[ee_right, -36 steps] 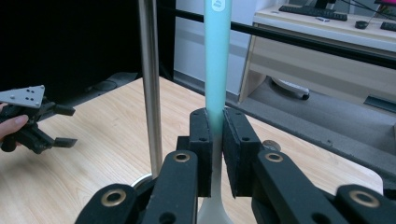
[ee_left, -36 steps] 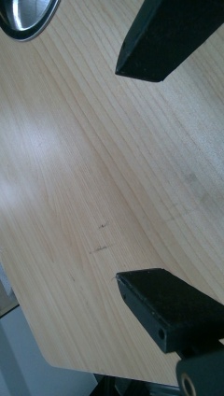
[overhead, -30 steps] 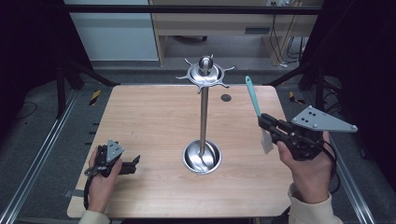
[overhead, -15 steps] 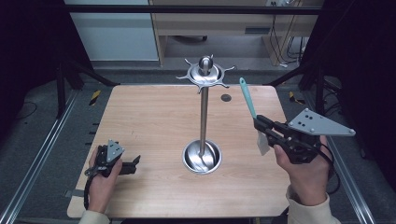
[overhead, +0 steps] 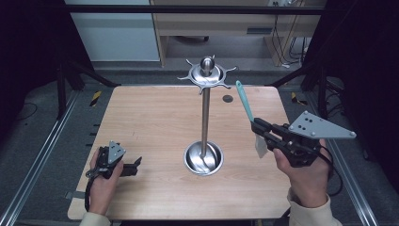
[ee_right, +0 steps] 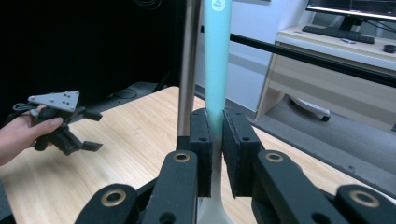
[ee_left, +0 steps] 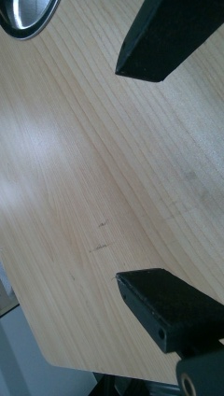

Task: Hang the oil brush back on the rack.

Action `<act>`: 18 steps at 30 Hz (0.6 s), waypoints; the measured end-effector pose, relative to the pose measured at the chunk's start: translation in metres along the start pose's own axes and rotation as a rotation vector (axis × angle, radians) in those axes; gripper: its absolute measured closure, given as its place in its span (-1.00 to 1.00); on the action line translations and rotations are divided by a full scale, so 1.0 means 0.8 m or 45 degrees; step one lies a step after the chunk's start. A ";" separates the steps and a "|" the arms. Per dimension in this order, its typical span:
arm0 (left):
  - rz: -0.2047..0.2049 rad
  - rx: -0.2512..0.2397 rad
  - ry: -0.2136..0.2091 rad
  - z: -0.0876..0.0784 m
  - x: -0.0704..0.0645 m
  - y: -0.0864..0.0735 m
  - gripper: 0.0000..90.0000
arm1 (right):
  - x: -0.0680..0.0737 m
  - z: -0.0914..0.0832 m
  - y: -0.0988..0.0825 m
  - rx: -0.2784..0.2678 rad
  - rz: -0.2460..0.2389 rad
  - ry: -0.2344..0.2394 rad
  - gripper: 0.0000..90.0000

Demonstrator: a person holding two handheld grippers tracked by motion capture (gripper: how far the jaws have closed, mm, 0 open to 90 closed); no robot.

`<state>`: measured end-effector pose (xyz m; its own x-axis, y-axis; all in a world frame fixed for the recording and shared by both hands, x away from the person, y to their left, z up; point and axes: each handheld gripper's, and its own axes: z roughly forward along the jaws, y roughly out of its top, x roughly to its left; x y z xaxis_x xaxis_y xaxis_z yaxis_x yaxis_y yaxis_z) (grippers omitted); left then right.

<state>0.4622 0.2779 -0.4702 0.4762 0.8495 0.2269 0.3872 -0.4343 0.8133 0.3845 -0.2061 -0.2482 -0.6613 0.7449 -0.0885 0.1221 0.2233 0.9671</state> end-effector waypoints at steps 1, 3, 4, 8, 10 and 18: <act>0.000 0.000 0.000 0.000 0.000 0.000 -0.95 | 0.001 0.000 0.000 0.004 0.001 0.010 0.84; 0.001 0.001 -0.001 0.000 0.000 0.000 -0.95 | 0.001 0.001 0.000 0.001 -0.003 0.017 0.84; 0.001 0.001 -0.002 0.000 0.000 0.000 -0.95 | 0.001 0.002 0.000 0.002 -0.005 0.023 0.84; 0.005 0.004 -0.003 0.000 -0.001 0.001 -0.95 | 0.003 0.005 -0.002 0.008 -0.006 0.028 0.84; 0.005 0.004 -0.003 0.000 -0.001 0.001 -0.95 | 0.003 0.007 -0.002 0.011 0.003 0.032 0.84; 0.007 0.006 -0.005 0.001 -0.001 0.000 -0.95 | 0.003 0.013 -0.005 0.015 0.000 0.043 0.84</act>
<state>0.4622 0.2767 -0.4704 0.4815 0.8459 0.2295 0.3879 -0.4405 0.8097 0.3902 -0.1986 -0.2545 -0.6858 0.7234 -0.0800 0.1310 0.2308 0.9641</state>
